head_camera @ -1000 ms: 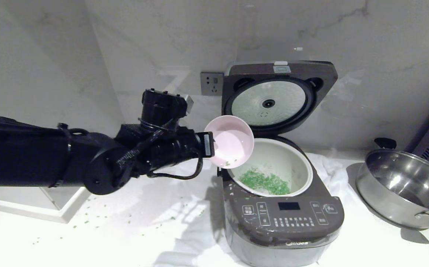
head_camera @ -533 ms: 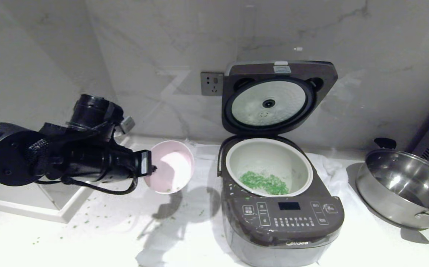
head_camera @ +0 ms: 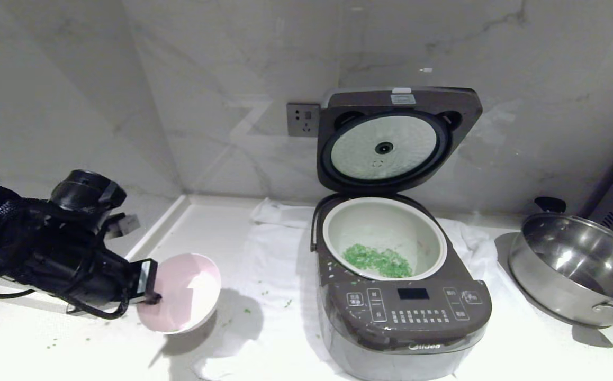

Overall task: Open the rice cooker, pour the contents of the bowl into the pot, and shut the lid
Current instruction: Place the bowl on the table

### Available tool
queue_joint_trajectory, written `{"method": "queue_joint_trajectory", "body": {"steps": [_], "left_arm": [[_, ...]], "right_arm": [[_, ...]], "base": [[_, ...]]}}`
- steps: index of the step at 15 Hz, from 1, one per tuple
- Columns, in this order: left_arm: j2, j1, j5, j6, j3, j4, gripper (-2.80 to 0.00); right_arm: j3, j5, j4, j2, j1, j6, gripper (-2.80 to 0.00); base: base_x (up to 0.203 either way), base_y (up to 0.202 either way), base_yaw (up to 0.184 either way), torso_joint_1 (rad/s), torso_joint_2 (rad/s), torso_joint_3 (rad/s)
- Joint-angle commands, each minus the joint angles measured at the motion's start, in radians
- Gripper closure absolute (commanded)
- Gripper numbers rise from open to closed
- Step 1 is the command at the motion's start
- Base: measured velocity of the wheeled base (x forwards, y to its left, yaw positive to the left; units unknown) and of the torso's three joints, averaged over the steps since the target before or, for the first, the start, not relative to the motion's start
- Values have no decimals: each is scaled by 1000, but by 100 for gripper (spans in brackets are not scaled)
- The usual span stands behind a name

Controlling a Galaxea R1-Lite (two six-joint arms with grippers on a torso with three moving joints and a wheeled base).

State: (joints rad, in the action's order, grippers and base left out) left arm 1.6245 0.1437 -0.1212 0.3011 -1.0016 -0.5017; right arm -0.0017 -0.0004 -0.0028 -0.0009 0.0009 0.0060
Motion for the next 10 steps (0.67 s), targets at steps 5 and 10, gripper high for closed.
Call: {"method": "queue_joint_trajectory", "body": {"steps": [5,10], "left_arm": [[243,-114,-8,40,-28,-4,0],[404,-138,1,105,-43,112,0]], "right_arm": [[0,-1,0,1,-1,0,0],[0,0,0,1,-1,0,0]], "base": [[0,0,0,0,0,0],[0,0,0,0,0,0]]}}
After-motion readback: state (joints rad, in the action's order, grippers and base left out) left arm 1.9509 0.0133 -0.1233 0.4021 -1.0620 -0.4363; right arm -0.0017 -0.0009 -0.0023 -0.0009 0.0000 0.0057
